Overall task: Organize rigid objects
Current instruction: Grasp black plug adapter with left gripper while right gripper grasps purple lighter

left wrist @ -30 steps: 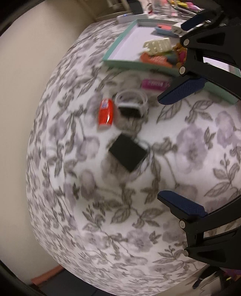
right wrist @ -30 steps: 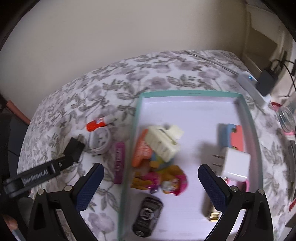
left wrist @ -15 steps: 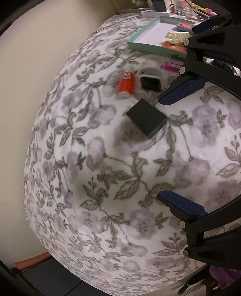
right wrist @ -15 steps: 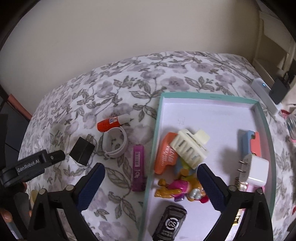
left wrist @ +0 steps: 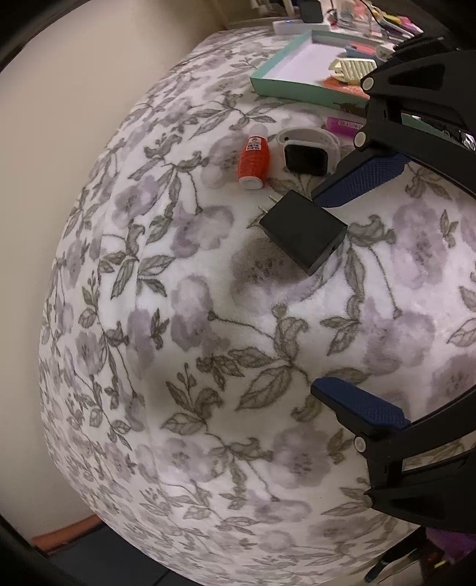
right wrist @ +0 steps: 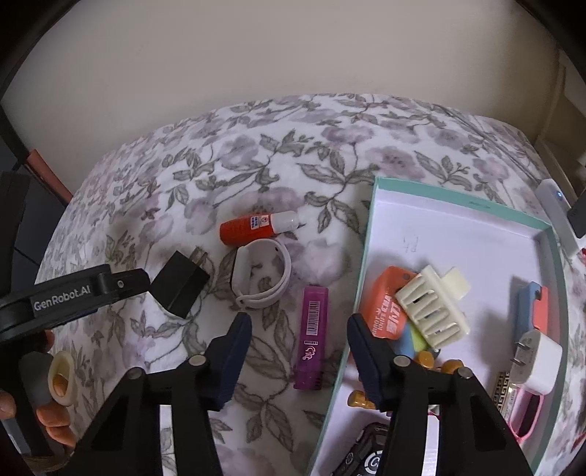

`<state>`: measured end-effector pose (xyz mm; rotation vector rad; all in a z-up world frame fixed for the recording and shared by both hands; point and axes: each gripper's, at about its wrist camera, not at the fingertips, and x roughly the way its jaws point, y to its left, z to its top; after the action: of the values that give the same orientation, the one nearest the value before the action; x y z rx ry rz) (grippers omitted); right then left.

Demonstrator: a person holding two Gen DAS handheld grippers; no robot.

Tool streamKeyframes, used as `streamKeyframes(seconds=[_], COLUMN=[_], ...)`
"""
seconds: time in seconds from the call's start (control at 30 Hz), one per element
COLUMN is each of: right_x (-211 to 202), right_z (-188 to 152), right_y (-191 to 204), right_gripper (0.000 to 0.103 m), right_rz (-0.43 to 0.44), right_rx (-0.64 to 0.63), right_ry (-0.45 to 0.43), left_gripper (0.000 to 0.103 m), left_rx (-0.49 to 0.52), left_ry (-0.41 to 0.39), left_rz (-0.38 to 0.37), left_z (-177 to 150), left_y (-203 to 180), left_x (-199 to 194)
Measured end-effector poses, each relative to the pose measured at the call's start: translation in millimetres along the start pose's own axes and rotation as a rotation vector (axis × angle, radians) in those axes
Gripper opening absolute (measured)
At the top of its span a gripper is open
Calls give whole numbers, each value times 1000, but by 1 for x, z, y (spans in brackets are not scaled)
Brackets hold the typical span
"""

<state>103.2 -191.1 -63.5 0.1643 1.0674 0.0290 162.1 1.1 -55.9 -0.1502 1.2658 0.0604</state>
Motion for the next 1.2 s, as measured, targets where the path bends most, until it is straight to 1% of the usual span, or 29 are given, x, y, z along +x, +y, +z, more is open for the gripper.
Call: streamKeyframes(seconds=[0.23,0.3,0.47,0.6,0.63,0.73,0.83,0.9,1.0,1.03,1.1,1.17,1.2], right_x=[10,14,24,32,33,38,45,49,53,53,53,53,52], right_z=[6,7,8,9,10,10,9,7,5,4,3,2,1], right_y=[1,1,4,10,12,20,26,28,27,27,27,28,28], right_gripper=[56,52,50,49,48,48,46,44,41,40,36,32,31], right_rz=[1,-6,-22,-56,-62,-107,-135,-160,-165,-160,-142,-141,-139], right_rx=[-5,-8,-19,-45,-54,-99,-126,-141,-137,-134,-124,-124,-127], right_ry=[10,19,37,52,54,65,90,102,125,131,143,149,152], left_gripper=[94,94,94,93,90,88,87,85,80,78,73,65,63], left_rx=[97,120,149,172,177,179,193,207,226,229,234,243,248], left_ry=[-15,-18,-14,-13,-12,-1,-7,-14,-16,-15,-6,2,6], left_rz=[9,10,3,18,22,-4,-7,-5,-7,-10,-20,-19,-18], left_z=[4,5,7,7,8,9,10,10,10,9,9,8,6], left_y=[-15,-20,-25,-28,-29,-30,-32,-35,-40,-42,-45,-46,-47], left_x=[6,8,17,24,26,31,33,32,32,33,35,37,38])
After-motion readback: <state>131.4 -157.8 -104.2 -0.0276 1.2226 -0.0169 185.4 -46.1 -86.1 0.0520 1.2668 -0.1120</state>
